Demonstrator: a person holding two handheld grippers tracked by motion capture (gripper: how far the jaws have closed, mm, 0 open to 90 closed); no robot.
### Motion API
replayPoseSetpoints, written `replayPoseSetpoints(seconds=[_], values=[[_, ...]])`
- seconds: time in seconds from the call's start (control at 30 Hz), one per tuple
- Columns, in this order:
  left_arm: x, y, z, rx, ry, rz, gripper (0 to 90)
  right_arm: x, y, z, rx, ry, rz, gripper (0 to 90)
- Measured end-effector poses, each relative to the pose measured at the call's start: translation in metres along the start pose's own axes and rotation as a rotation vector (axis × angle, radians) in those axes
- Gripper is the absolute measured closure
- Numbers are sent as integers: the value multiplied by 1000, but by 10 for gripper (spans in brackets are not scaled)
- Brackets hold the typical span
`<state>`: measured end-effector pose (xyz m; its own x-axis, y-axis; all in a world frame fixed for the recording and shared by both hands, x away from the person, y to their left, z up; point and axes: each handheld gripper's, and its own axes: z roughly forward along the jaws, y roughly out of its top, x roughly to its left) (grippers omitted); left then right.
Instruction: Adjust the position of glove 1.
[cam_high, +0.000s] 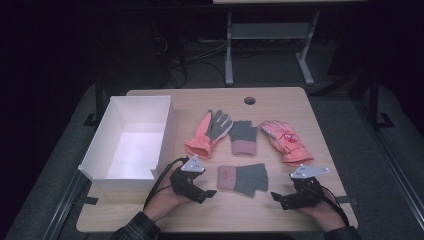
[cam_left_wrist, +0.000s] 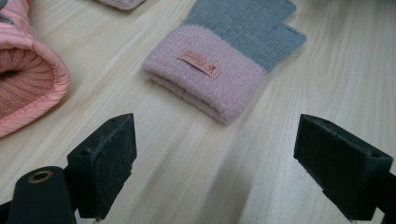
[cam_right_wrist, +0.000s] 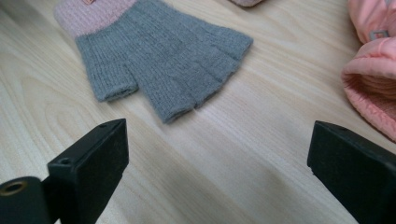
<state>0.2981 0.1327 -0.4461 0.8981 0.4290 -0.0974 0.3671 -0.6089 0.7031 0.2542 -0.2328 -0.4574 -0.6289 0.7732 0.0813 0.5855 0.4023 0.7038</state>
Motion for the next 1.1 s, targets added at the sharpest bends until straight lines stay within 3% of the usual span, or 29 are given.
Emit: replayPoseSetpoints(seconds=[0.17,0.4,0.43,0.57,0.67,0.77,1.03,1.1], values=[[0,2,0,-2,-1,-4,150,-1,2,-3,-16,5,4,59],[0,8,0,16,-4,6,323,-4,1,-6,-38,10,14,62],[0,9,0,16,-4,0,447,-4,2,-7,-33,11,20,66],[0,14,0,21,-19,-8,701,-2,3,-7,-41,14,22,66],[-1,21,-2,21,-11,8,887,-1,4,-7,-40,11,27,66],[0,26,0,36,-5,29,896,-2,3,-6,-40,10,28,66],[4,39,13,32,2,29,897,-2,3,-8,-43,7,61,66],[8,44,15,30,0,31,897,-3,4,-9,-50,4,47,66]])
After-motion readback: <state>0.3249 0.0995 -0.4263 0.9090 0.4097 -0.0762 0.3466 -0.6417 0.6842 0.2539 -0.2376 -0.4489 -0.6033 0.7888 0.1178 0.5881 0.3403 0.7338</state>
